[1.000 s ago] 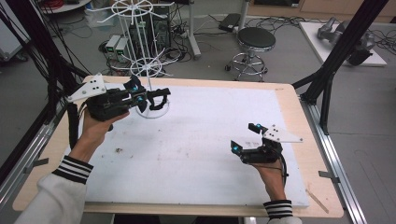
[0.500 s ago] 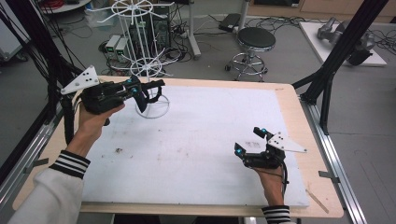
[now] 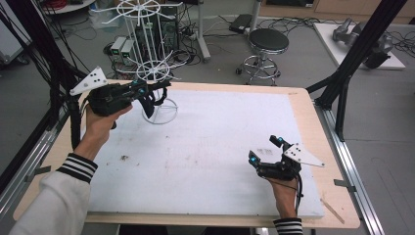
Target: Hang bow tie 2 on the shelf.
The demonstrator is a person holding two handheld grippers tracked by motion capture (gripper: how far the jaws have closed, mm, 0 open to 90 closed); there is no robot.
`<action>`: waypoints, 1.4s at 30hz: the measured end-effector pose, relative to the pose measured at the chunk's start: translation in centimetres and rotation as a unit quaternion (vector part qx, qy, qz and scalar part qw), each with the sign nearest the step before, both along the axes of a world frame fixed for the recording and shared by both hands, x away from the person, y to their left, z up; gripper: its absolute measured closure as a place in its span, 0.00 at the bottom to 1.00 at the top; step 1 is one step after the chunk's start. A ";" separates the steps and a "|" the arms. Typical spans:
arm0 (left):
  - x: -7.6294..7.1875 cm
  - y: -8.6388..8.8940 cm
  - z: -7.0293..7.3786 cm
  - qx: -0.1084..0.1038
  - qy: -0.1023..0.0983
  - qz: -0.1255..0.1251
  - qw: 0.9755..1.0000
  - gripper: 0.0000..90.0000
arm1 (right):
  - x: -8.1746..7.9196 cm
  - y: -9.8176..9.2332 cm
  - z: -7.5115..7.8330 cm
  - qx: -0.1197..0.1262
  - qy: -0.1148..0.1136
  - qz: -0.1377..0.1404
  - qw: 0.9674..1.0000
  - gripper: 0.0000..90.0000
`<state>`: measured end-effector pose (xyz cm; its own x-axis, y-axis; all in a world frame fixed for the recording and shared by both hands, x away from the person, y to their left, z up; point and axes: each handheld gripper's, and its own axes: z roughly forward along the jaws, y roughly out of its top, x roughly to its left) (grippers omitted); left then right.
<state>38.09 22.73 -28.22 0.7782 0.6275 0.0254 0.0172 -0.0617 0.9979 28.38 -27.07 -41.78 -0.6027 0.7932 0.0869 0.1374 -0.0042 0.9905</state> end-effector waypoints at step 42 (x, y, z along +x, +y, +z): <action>2.1 -1.0 -0.4 0.028 0.030 0.068 0.997 0.88 | -1.8 0.3 0.5 -0.024 -0.030 -0.042 0.998 0.01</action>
<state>40.22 21.68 -28.64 0.6868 0.7266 0.0203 0.0884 -0.1112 0.9899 26.63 -26.82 -41.31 -0.5375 0.8432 0.0130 0.0794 0.0352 0.9962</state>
